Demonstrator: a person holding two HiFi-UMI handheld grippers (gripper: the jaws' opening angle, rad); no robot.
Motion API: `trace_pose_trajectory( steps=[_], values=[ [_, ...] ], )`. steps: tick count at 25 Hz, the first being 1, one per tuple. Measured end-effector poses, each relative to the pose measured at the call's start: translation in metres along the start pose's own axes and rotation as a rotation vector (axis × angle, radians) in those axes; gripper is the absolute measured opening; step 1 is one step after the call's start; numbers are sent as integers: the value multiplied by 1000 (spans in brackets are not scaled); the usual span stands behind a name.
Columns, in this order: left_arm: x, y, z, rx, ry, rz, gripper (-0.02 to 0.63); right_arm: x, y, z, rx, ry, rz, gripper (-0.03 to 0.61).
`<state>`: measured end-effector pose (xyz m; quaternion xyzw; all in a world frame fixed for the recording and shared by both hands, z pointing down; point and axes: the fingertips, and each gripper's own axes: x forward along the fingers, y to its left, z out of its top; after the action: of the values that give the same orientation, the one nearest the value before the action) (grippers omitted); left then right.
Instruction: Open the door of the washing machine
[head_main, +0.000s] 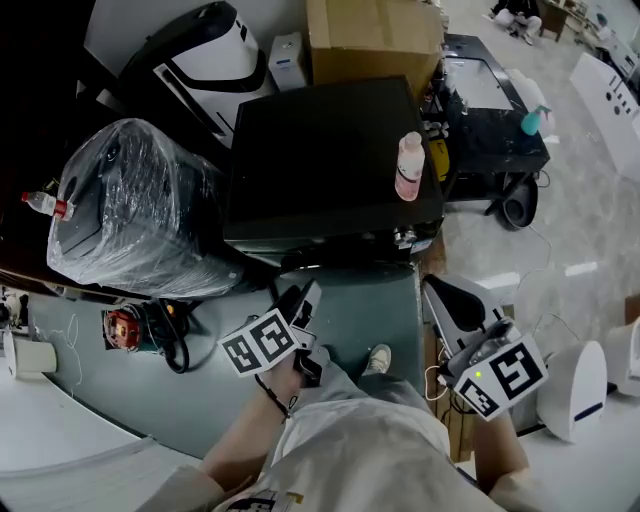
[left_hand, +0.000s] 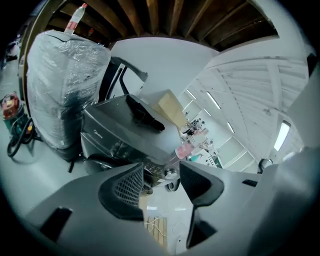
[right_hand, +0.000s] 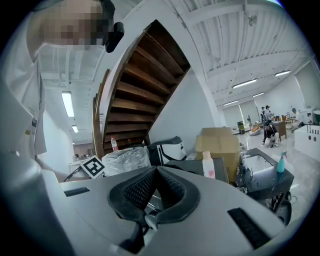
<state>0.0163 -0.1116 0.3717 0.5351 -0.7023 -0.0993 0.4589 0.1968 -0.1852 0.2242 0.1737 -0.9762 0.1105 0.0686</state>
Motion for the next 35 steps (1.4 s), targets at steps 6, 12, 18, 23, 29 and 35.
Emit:
trace_pose_trajectory(
  steps=[6,12,18,23,29,35],
  values=[
    [26,25,-9,-123,30,58,229,16,-3,-16,17,41,15,21],
    [56,56,-23,-164,99,114,236,35,-6,-35,53,100,-6,21],
    [85,86,-36,-239,175,162,236,58,-1,-56,65,172,-8,21],
    [109,104,-37,-267,202,176,236,80,2,-74,78,218,-12,21],
    [141,128,-50,-298,242,208,236,103,5,-90,76,262,-33,21],
    [173,148,-76,-352,273,276,236,119,5,-108,75,297,-33,23]
  ],
)
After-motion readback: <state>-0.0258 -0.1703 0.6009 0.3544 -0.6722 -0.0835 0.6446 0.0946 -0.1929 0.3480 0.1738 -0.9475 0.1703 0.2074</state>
